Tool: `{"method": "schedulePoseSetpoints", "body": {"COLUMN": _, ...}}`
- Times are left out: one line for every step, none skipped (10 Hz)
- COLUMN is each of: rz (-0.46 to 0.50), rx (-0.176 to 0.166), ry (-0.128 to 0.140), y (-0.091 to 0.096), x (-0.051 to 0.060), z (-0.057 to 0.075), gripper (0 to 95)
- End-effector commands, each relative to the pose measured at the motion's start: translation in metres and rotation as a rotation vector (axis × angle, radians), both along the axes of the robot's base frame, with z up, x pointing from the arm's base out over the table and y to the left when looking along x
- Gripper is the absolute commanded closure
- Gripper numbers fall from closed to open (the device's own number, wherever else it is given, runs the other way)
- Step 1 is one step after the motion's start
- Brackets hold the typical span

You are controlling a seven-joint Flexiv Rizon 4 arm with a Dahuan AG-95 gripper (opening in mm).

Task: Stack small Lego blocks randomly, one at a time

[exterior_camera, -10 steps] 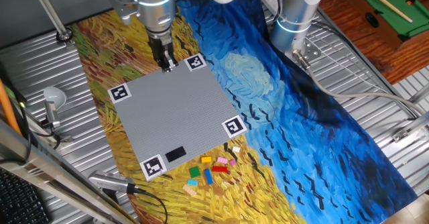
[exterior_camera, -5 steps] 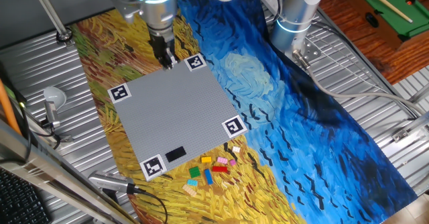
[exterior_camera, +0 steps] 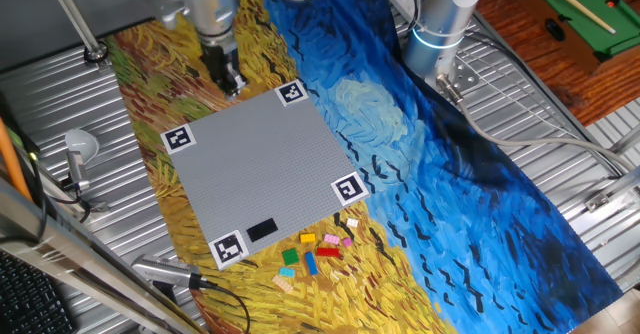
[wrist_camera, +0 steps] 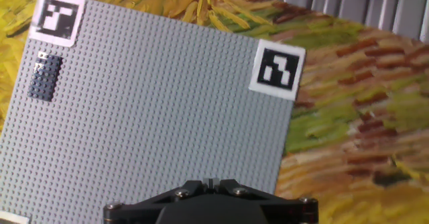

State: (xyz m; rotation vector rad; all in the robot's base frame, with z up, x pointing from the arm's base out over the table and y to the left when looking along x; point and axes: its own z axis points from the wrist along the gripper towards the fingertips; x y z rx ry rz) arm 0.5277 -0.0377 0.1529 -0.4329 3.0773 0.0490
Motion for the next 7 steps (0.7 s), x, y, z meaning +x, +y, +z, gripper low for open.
{"method": "schedulePoseSetpoints", "body": {"rz": -0.048, "rx": -0.038, "ry": -0.015, "y": 0.024, "x": 0.002, "z": -0.010, "gripper": 95.0}}
{"method": "schedulePoseSetpoints", "body": {"rz": -0.064, "rx": -0.032, "ry": -0.017, "y": 0.032, "x": 0.002, "z": -0.011, "gripper": 95.0}}
{"method": "schedulePoseSetpoints", "body": {"rz": -0.107, "rx": -0.034, "ry": -0.011, "y": 0.045, "x": 0.003, "z": -0.014, "gripper": 95.0}}
{"method": "schedulePoseSetpoints", "body": {"rz": -0.102, "rx": -0.033, "ry": -0.009, "y": 0.045, "x": 0.004, "z": -0.014, "gripper": 95.0}}
{"method": "schedulePoseSetpoints", "body": {"rz": -0.033, "rx": -0.022, "ry": -0.016, "y": 0.045, "x": 0.004, "z": -0.014, "gripper": 95.0}}
{"method": "schedulePoseSetpoints", "body": {"rz": 0.009, "rx": -0.019, "ry": -0.016, "y": 0.045, "x": 0.004, "z": -0.014, "gripper": 95.0}}
{"method": "schedulePoseSetpoints", "body": {"rz": 0.051, "rx": -0.024, "ry": -0.016, "y": 0.045, "x": 0.004, "z": -0.014, "gripper": 95.0}}
